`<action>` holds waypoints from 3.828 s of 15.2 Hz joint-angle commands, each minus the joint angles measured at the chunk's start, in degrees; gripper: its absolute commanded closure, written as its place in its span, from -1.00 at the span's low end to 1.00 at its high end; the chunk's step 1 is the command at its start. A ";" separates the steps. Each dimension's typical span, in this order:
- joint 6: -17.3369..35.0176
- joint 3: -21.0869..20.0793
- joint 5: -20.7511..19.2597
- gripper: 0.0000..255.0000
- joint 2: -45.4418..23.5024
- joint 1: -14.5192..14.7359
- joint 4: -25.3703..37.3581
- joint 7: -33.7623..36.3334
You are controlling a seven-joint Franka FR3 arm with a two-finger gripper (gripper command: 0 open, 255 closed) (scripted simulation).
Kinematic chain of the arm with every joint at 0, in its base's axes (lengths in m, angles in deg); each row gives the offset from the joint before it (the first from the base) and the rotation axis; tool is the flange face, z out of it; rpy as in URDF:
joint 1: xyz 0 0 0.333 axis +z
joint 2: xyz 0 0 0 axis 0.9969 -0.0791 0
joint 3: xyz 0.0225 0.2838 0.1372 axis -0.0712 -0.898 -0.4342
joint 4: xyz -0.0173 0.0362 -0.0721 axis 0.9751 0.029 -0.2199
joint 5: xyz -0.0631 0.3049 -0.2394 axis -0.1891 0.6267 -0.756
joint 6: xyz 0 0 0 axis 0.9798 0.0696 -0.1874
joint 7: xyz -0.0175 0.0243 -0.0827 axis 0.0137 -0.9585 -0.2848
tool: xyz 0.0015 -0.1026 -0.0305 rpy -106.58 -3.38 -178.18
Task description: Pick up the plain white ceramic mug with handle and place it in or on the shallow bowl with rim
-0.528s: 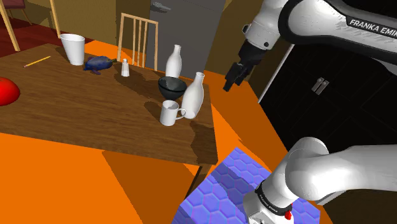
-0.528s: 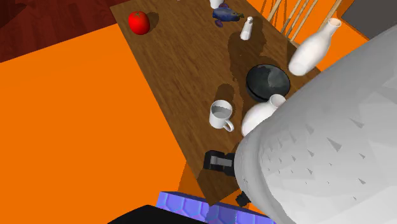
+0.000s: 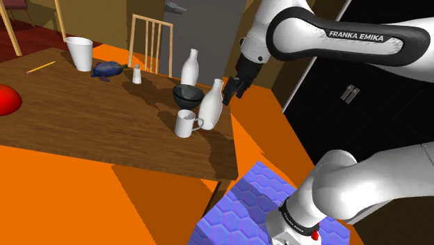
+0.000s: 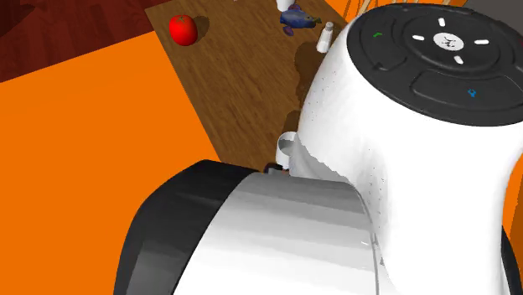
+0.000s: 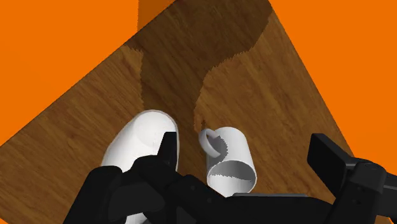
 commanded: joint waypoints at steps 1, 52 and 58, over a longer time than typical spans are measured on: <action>2.98 -0.38 0.08 -1.00 -3.94 0.25 0.76 -0.06; 16.13 -3.51 -1.56 1.00 -35.23 2.03 16.94 1.02; 11.69 -3.50 -1.29 1.00 -33.65 2.01 19.82 0.79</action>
